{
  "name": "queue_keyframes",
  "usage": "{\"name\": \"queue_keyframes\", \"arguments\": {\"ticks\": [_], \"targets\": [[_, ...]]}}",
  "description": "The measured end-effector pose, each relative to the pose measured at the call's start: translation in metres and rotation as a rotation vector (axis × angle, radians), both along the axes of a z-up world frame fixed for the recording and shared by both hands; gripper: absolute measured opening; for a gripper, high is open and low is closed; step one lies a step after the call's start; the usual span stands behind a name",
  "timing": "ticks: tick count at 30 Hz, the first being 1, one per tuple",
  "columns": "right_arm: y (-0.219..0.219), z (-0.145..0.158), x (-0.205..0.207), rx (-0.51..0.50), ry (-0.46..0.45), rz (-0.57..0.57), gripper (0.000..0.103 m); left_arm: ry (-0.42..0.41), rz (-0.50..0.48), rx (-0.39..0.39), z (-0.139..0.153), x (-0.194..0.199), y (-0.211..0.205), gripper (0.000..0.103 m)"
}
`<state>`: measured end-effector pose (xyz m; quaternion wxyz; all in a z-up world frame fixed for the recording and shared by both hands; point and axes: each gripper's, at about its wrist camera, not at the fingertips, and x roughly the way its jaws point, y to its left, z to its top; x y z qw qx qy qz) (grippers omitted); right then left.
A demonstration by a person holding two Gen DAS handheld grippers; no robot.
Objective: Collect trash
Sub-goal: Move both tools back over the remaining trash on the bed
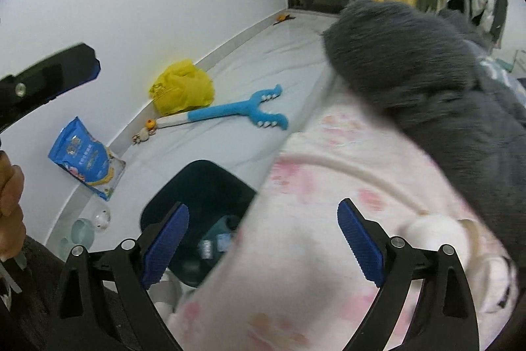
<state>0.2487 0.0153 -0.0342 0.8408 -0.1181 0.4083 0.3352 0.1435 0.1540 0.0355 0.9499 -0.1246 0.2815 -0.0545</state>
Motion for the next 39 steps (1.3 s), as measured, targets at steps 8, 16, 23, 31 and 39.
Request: {"name": "queue_keyframes", "arguments": {"ticks": [8,16,23,31,39], "targets": [[-0.054,0.012,0.001,-0.024,-0.072,-0.057,0.093,0.01,-0.047,-0.008,-0.005,0.014,-0.035,0.07],[-0.097,0.012,-0.004,-0.027,-0.075,-0.102,0.093,0.039,-0.093,-0.001,-0.016,0.028,-0.073,0.072],[-0.141,0.008,-0.012,-0.016,-0.052,-0.155,0.093,0.068,-0.136,-0.023,-0.026,0.039,-0.103,0.076],[-0.185,-0.004,-0.014,-0.024,-0.026,-0.2,0.093,0.118,-0.189,-0.018,-0.045,0.053,-0.138,0.077],[-0.226,-0.02,-0.012,0.041,0.054,-0.267,0.093,0.153,-0.231,-0.017,-0.059,0.057,-0.166,0.077]]}}
